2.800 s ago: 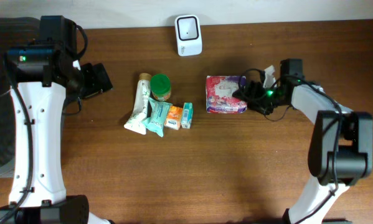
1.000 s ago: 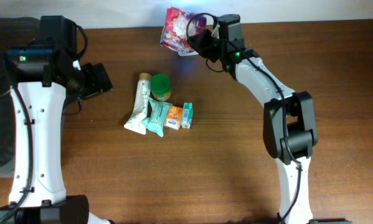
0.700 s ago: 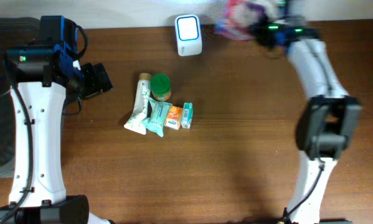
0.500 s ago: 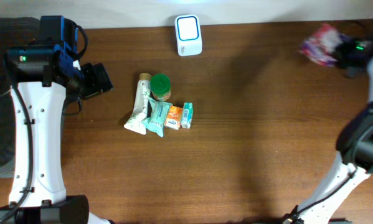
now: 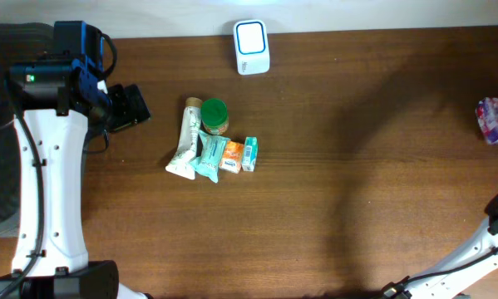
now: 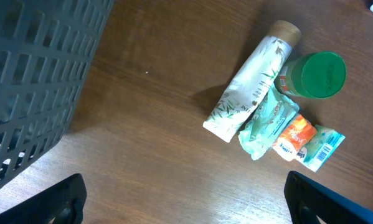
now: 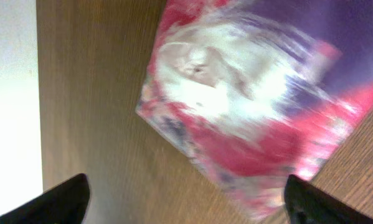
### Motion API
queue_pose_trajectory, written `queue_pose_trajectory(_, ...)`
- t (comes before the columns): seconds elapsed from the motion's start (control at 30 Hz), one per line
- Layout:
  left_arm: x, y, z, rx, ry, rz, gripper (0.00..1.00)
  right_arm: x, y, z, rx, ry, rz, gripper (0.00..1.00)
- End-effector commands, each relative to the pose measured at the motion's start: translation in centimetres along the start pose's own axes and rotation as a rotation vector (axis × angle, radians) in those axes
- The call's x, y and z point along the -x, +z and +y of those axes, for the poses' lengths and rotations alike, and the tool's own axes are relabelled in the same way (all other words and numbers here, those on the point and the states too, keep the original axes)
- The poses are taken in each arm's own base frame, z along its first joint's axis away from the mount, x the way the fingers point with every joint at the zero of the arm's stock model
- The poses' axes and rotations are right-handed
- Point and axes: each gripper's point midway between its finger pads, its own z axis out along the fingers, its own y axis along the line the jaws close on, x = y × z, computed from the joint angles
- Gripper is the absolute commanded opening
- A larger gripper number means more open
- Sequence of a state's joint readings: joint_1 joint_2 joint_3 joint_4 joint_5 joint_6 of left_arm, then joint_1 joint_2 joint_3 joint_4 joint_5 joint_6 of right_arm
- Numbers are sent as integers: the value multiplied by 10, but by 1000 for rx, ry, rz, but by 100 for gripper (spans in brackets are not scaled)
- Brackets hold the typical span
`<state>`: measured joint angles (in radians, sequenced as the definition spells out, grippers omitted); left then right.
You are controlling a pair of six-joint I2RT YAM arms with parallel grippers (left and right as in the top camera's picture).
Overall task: Scan the item barcode
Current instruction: 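Carry the tissue box to the far right edge and release, then reach the right gripper to the small teal pack and pull it out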
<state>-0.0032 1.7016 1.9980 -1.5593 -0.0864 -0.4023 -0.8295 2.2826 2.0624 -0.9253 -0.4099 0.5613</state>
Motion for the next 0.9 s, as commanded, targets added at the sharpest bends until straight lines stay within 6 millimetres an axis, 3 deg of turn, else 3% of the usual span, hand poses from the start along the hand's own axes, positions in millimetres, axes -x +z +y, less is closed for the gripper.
queue_pose_trajectory(0.0, 0, -6, 3, 2, -12, -18, 99, 5, -73, 46, 93, -72, -108, 99)
queue_pose_trajectory(0.13, 0, -6, 3, 2, -12, -18, 99, 0, -163, 85, 175, -145, -262, 99)
queue_pose_trajectory(0.2, 0, -6, 3, 2, -12, -18, 99, -20, -187, 106, 253, -181, -241, 99)
queue_pose_trajectory(0.23, 0, -6, 3, 2, -12, -18, 99, -40, -193, 116, 292, -196, -186, 99)
queue_pose_trajectory(0.37, 0, -6, 3, 2, -12, -18, 99, -121, -174, 140, 343, -439, 61, 99)
queue_pose_trajectory(0.53, 0, -6, 3, 2, -12, -18, 99, -252, -136, 169, 304, -812, 346, 99)
queue_pose_trajectory(0.67, 0, -6, 3, 2, -12, -18, 99, -341, -105, 176, 183, -1012, 480, 99)
queue_pose_trajectory(0.73, 0, -6, 3, 2, -12, -18, 99, -399, -90, 174, 122, -1140, 564, 99)
queue_pose_trajectory(0.8, 0, -6, 3, 2, -11, -18, 99, -427, -82, 170, 90, -1203, 600, 99)
queue_pose_trajectory(0.87, 0, -6, 3, 2, -12, -18, 99, -471, -78, 163, 72, -1283, 674, 99)
